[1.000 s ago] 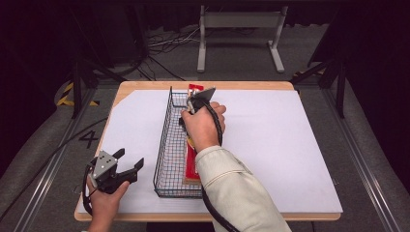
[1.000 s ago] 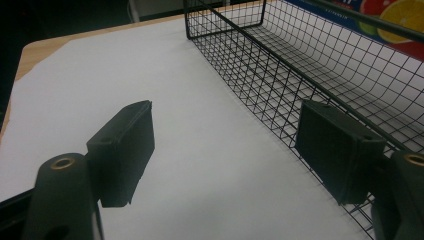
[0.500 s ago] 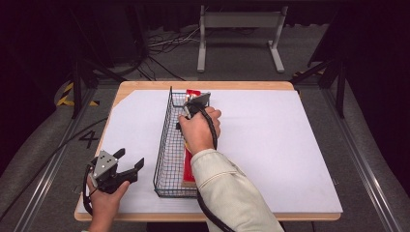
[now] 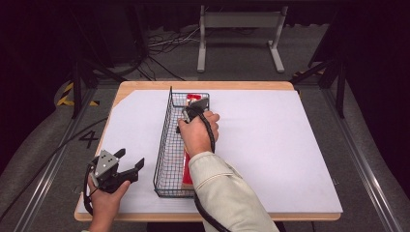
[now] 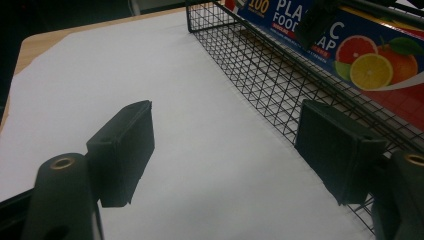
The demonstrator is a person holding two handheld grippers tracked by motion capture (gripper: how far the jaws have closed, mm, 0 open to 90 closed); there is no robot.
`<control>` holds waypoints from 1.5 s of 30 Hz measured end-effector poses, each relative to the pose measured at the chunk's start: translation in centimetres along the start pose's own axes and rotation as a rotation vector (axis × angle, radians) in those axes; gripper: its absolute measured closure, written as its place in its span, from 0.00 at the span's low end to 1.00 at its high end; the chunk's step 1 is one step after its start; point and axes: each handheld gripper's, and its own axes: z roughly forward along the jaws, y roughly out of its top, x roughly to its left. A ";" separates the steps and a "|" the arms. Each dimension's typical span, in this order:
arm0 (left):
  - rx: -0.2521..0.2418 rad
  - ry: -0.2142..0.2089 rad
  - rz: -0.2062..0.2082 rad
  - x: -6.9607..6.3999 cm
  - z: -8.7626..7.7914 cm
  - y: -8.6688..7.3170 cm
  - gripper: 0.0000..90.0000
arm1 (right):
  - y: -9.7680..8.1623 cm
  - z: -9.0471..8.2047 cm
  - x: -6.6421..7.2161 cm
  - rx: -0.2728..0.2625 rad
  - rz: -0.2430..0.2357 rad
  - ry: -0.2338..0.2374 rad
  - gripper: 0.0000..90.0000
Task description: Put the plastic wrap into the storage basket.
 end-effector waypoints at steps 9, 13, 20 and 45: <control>0.005 0.014 0.025 -0.3 0.1 0.1 0.27 | -0.3 0.5 0.4 0.010 -0.001 -0.006 0.43; 0.007 0.014 0.019 -0.2 0.0 0.1 0.27 | -0.3 0.6 0.4 0.023 -0.008 -0.023 0.43; 0.004 0.014 0.017 -0.2 0.0 0.1 0.27 | -0.4 0.6 0.4 0.033 -0.002 -0.030 0.43; 0.005 0.013 0.010 -0.1 0.2 0.1 0.27 | 0.4 -3.5 -1.2 -0.084 -0.025 0.054 0.37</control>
